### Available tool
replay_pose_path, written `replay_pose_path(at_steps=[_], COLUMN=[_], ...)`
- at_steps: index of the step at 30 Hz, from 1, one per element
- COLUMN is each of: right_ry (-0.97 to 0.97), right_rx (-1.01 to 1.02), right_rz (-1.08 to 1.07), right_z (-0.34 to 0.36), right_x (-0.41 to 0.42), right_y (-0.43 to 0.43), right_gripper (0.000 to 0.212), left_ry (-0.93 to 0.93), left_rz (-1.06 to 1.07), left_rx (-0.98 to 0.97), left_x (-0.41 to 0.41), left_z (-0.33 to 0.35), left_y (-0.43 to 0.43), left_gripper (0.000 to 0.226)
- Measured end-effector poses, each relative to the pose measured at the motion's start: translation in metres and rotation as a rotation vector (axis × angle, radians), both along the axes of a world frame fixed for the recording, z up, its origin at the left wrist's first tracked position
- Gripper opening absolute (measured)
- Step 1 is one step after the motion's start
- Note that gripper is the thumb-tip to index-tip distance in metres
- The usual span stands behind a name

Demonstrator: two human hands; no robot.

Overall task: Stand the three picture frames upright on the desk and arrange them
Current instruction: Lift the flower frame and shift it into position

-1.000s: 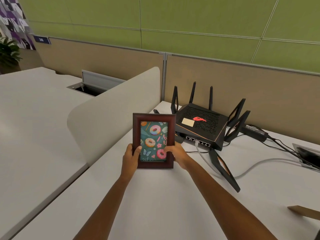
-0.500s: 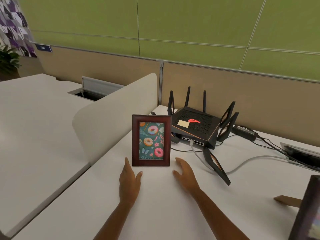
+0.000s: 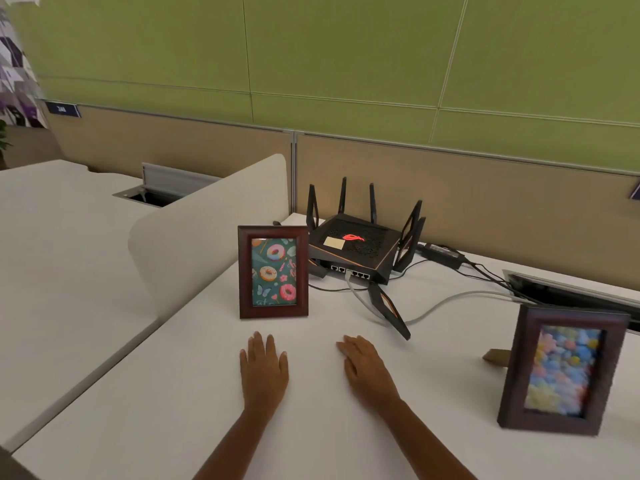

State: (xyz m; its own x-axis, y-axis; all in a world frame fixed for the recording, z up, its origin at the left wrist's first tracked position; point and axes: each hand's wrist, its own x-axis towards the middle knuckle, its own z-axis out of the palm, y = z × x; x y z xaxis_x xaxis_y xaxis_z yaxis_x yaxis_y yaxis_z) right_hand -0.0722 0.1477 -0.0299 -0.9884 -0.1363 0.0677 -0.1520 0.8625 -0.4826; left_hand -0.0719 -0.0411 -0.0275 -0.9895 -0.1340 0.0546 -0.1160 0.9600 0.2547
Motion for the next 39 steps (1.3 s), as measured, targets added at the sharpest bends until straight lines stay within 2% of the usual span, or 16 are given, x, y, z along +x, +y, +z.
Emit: replay_pose_path(at_steps=[5,9,14,21,25,28,32,35,39], right_ry=[-0.011,0.000,0.132,0.256,0.310,0.334,0.387,0.439,0.429], right_rx=[0.033,-0.029,-0.067,-0.085,-0.107,-0.129,-0.156,-0.252,-0.452], right_rz=[0.050,0.049,0.042,-0.037,-0.159,-0.253,-0.324,-0.422,-0.596], right_z=[0.007,0.014,0.027,0.049,0.059,0.062,0.061,0.059,0.056], right_x=[0.024,0.050,0.084,0.115,0.130,0.141,0.153,0.154,0.141], right_y=[0.025,0.051,0.090,0.154,0.197,0.227,0.262,0.282,0.298], right_gripper=[0.041,0.037,0.030,0.026,0.023,0.019,0.014,0.008,0.017], left_ry=[0.009,0.047,0.137,0.184,0.100,-0.005,-0.132,-0.197,-0.258], left_rz=[-0.080,-0.127,-0.210,-0.378,-0.438,-0.406,-0.404,-0.411,-0.387], left_rx=[0.109,0.239,0.373,0.453,0.653,0.808,0.910,0.968,1.085], left_x=[0.020,0.034,0.054,0.072,0.078,0.078,0.076,0.075,0.071], left_z=[0.005,0.012,0.024,0.041,0.050,0.057,0.060,0.061,0.064], left_y=[0.044,0.082,0.133,0.203,0.244,0.271,0.295,0.305,0.312], left_gripper=[0.051,0.050,0.046,0.044,0.044,0.044,0.043,0.041,0.039])
